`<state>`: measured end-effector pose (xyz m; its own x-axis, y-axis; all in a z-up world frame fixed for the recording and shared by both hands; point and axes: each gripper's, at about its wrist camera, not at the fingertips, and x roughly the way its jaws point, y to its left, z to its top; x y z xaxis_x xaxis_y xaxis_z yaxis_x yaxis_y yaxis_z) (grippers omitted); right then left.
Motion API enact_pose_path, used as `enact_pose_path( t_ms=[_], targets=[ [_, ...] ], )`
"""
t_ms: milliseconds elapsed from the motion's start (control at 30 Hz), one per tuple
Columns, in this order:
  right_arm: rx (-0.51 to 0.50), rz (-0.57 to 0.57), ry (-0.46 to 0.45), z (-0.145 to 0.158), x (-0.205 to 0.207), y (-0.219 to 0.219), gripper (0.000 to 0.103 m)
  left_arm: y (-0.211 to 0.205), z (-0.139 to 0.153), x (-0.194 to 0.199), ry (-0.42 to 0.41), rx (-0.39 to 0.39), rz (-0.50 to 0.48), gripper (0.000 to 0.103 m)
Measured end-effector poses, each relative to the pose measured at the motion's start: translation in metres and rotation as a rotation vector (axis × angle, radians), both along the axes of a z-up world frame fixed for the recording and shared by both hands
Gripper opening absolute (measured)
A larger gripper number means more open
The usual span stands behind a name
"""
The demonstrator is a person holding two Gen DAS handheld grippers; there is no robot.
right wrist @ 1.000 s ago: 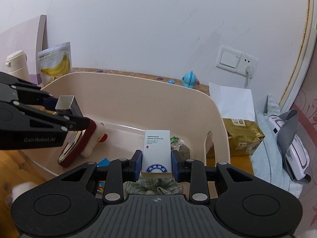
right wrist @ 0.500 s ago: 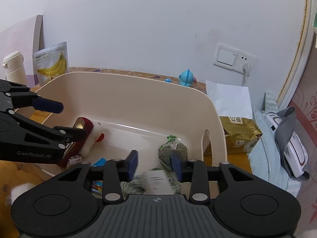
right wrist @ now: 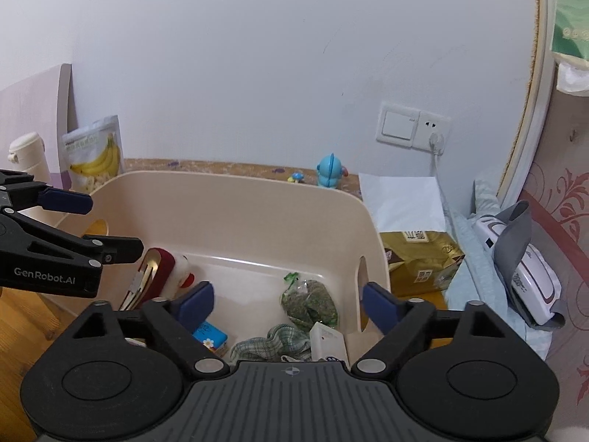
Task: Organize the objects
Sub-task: 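Open the left tool over the bin while the right tool releases the white box, then withdraw both tools from the bin toward the plush mouse and black box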
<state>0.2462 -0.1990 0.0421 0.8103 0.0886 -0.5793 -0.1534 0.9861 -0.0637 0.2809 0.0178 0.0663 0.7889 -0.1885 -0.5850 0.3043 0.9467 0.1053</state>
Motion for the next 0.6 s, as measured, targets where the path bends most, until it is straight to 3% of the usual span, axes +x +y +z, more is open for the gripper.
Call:
enact_pose_path(
  t_ms=[600],
  targets=[
    [0.009, 0.005, -0.027, 0.009, -0.043, -0.001, 0.100, 0.016, 0.019, -0.047, -0.055, -0.005, 0.027, 0.083]
  ],
)
